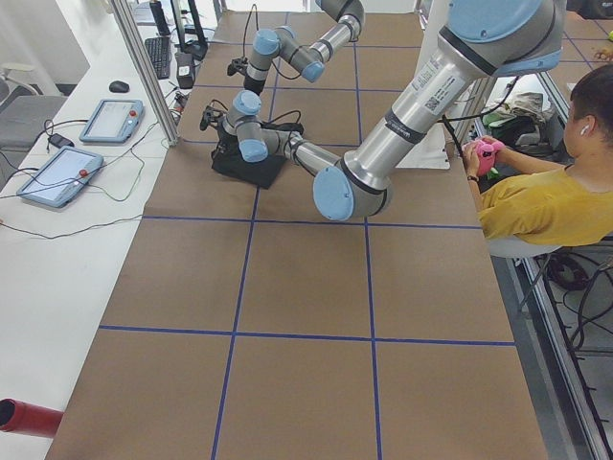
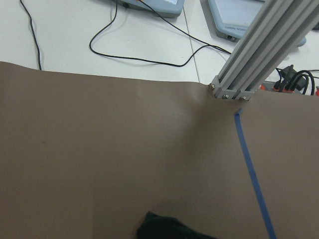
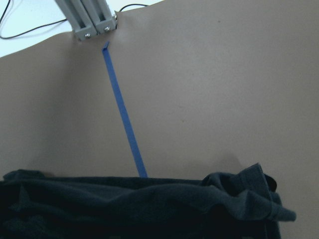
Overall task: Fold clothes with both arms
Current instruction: 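Fold the lifted edge with both grippers away from the robot onto the far half, then release the shirt and raise the left gripper while the right gripper presses the fold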
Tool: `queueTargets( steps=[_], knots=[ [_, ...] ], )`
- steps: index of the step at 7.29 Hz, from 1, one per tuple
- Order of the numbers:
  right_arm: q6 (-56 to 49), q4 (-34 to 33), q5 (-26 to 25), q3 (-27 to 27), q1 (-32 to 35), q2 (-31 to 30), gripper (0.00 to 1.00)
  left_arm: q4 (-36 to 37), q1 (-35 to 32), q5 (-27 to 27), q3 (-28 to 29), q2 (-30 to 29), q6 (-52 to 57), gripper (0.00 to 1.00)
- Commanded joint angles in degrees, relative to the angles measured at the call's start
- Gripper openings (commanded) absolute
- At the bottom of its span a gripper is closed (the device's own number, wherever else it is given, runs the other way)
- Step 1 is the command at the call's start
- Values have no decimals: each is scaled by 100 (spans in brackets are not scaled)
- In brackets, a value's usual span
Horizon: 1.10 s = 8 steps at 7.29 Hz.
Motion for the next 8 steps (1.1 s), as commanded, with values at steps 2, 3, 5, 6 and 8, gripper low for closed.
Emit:
queueTargets(
  steps=[2,3,5,6,8],
  knots=[
    [-44,-226,-1122,250,-991,-77,100,-382,-28,-101,-961,1038,445,100],
    [-227,-226,-1351,198,-1142,-138,99,-383,-28,-110,-961,1039,418,100],
    [-877,-209,-1687,83,-1231,-121,73,-391,-28,-101,-970,1047,383,100],
    [-1253,-165,-1652,74,-1005,-104,61,-391,-28,-101,-970,1056,374,100],
    [-1310,-43,-1652,-309,-818,-86,46,-391,-28,-93,-978,1056,365,100]
  ],
)
